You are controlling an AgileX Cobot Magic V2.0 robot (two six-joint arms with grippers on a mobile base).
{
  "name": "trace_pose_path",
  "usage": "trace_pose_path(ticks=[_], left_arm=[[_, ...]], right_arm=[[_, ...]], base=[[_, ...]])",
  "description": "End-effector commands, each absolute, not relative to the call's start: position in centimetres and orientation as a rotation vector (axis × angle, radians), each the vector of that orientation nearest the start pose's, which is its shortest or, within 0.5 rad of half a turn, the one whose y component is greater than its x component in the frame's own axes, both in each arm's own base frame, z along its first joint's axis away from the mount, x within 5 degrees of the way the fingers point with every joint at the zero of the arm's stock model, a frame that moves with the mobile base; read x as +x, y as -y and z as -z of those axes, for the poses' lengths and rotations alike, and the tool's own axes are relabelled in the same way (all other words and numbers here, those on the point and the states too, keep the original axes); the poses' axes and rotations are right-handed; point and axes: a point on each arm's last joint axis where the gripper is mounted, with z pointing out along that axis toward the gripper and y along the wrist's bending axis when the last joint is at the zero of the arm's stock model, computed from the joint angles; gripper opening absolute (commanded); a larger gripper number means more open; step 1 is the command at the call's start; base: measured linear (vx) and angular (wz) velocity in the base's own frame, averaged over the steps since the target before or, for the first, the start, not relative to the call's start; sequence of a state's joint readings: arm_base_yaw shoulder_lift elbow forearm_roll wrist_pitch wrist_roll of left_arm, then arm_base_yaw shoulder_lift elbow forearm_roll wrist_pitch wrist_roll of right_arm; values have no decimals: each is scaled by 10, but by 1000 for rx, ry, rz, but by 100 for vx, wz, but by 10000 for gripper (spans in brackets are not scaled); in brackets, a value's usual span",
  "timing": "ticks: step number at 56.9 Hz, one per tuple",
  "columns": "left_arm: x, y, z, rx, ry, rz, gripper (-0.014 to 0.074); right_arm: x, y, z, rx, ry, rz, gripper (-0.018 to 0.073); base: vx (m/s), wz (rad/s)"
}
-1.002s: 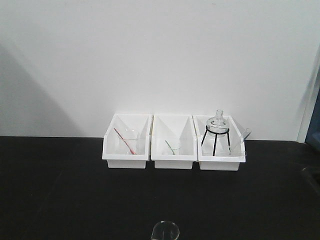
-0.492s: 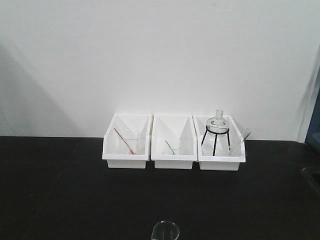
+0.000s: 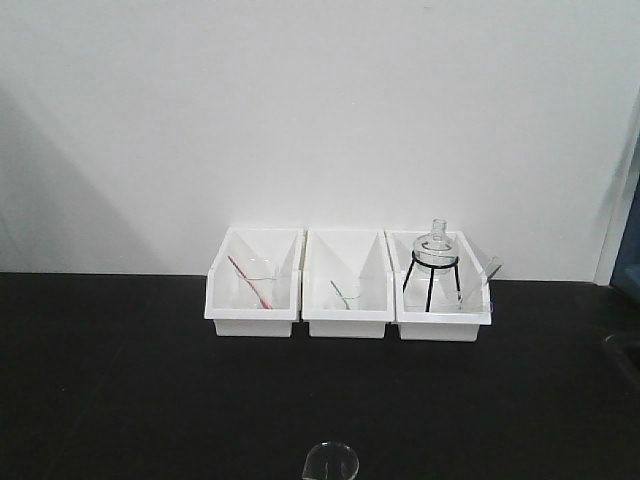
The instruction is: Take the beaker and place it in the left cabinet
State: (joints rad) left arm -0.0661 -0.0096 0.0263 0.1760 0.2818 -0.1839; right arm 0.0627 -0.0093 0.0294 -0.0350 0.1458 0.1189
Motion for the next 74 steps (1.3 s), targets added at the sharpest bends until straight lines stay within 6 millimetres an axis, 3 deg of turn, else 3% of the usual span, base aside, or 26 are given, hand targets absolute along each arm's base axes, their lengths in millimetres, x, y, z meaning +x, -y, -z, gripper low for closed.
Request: trace_pose_path(ticks=[1,10,21,33,44,61,66,74], left_arm=[[55,1,-191,22,-1669,40,4],[55,1,-191,22,-1669,40,4],[55,1,-191,22,-1669,40,4],[55,1,-191,22,-1669,40,4],[55,1,-191,22,-1669,40,4],[55,1,-191,22,-1669,40,4],[55,1,-191,22,-1669,40,4],[55,1,-191,22,-1669,40,4]], right_arm=[[56,-3,-208,12,-1443,-114,-8],[54,-4,-226,10,-1344,-120,-5],[64,-4,-247,2,-1422,-105,10],[87,-6,-243,-2,-1544,-101,57],[110,-8,-236,-4,-1602,-106,175],[142,-11,-222,-7,-1642,-121,436],[153,-15,-219,-75,-1632,-120,464],[172,-39,-211,-452,-1620,-162,501]], base=[[0,0],[0,0],[0,0],[0,0],[0,0],[0,0],[0,0],[0,0]])
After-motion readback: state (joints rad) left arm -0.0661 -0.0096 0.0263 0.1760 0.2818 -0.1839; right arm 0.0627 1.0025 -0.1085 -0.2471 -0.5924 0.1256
